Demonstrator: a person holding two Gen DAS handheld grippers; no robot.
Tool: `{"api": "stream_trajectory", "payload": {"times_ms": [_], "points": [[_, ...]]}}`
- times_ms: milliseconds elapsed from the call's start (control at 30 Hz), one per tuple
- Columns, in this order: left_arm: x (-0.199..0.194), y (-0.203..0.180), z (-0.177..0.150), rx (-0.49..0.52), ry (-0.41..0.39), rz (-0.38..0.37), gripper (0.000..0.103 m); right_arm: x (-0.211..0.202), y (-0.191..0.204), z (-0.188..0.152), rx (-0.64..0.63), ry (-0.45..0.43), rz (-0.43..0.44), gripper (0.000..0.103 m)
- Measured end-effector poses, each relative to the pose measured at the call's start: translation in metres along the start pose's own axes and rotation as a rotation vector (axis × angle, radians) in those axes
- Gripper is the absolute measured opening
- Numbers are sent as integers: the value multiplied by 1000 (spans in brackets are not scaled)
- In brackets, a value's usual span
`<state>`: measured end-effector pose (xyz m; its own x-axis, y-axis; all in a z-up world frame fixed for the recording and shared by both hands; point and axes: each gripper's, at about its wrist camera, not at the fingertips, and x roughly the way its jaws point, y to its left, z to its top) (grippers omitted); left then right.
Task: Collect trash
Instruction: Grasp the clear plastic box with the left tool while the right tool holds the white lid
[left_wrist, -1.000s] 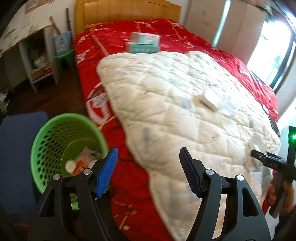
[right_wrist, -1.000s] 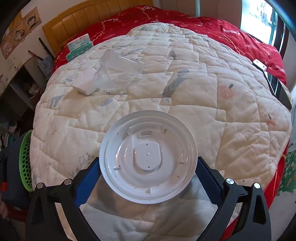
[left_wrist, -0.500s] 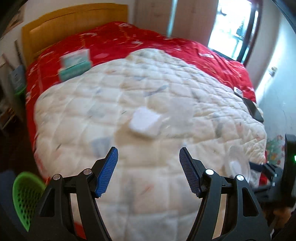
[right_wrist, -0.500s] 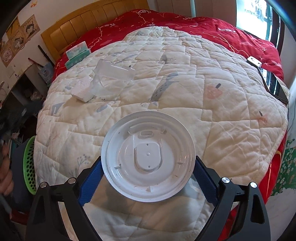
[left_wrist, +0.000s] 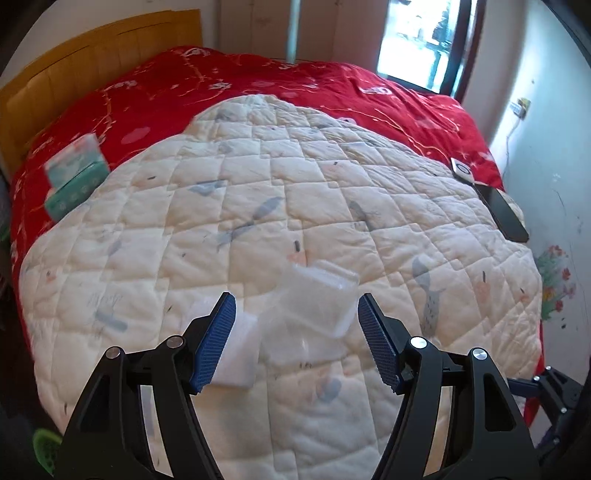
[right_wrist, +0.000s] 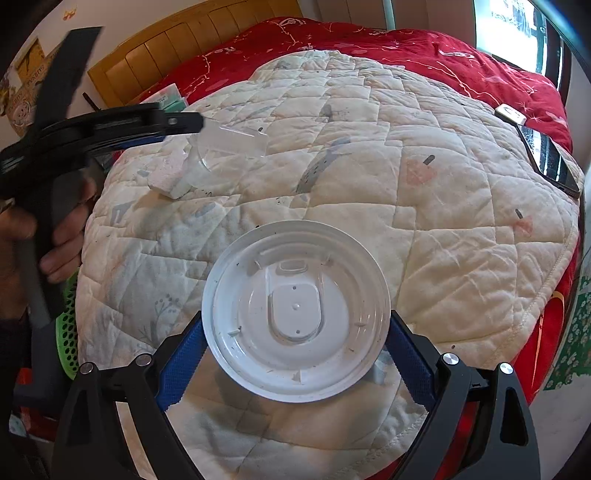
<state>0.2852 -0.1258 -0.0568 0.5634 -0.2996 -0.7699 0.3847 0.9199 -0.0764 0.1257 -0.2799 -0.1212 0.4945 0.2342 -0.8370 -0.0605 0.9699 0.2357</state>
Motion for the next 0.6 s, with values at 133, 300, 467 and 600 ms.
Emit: {"api": "stream_trajectory", "payload": {"times_ms": [133,300,467,600], "points": [[18,-7,7,68,22,-23,68,1,-2,0,-1,5,9,89],[33,-9,8,109,43,-32,63,1,-2,0,-5,5,14,89],[27,-8,2,102,3,-36,59,1,-1,-1,2,1,13,89],[6,-6,-4,62,-46,-36,59,-6,5,-2,-1,-11,13,89]]}}
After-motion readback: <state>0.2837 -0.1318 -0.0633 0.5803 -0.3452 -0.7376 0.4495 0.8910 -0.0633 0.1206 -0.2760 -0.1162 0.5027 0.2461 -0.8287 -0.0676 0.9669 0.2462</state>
